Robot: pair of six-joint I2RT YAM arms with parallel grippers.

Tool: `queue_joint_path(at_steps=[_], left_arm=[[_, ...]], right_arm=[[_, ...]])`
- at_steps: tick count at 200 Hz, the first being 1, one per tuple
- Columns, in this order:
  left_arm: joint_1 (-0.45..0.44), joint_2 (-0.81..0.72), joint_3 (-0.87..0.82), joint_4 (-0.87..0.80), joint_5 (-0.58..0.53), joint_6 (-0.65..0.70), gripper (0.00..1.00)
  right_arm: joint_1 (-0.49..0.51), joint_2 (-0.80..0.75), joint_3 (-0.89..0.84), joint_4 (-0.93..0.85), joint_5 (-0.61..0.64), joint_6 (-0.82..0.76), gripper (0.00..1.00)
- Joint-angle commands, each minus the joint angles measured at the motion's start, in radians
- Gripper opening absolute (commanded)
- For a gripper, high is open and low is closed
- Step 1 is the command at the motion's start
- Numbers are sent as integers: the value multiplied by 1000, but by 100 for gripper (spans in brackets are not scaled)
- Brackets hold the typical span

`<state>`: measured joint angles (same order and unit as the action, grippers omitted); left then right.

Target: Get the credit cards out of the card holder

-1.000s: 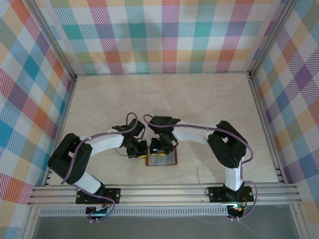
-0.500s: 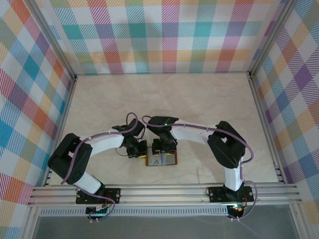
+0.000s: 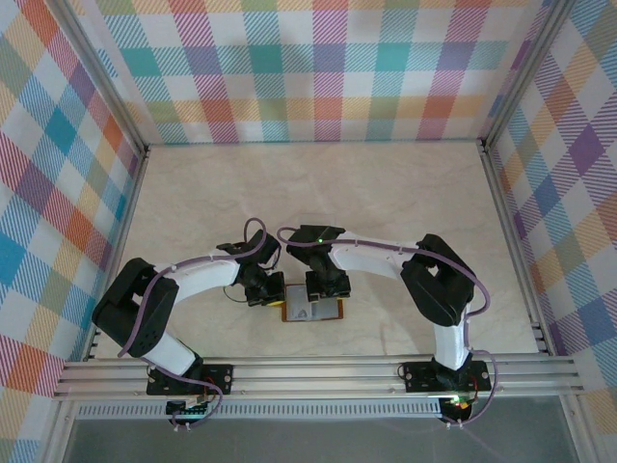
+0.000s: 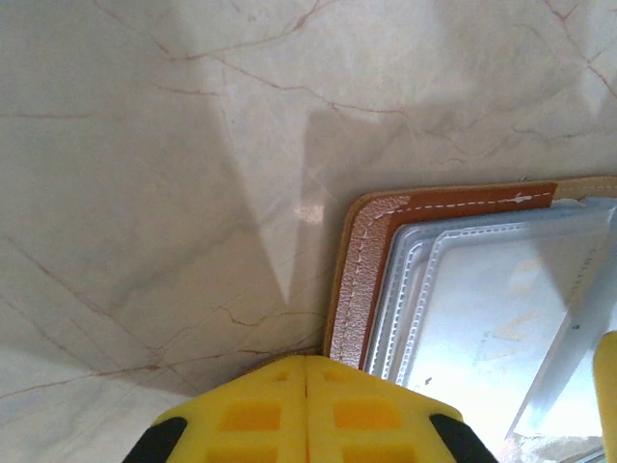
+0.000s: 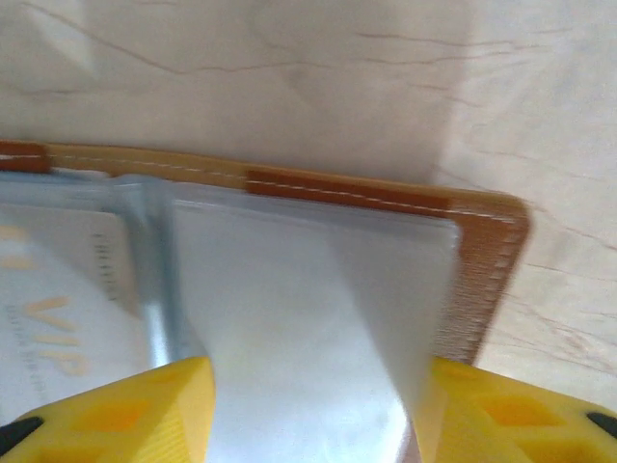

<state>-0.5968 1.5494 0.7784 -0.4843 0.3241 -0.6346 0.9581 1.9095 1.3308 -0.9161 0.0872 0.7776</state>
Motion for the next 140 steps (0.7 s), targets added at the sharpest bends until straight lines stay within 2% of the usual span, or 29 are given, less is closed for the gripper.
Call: queue_joint_path(at_steps=[1,49,102,124,140], left_arm=[[0,-11,33,-42,0,18,8],[-18,-12,58,-60,-8,12,8],[-49,-17,103,-75,-18,-2,7],[-58,-9,108,-50,5,-20,6],[-63,-1,105,-25,27,-32,5]], right_arm=[[9,-10,7,-82,80,-9,58],[9,16,-18,-74,91,-7,60],[8,-101,-36,-26,65,-7,58],[0,-157,-69,48,8,-5,55],[-11,-189,-106,126,-58,2,48]])
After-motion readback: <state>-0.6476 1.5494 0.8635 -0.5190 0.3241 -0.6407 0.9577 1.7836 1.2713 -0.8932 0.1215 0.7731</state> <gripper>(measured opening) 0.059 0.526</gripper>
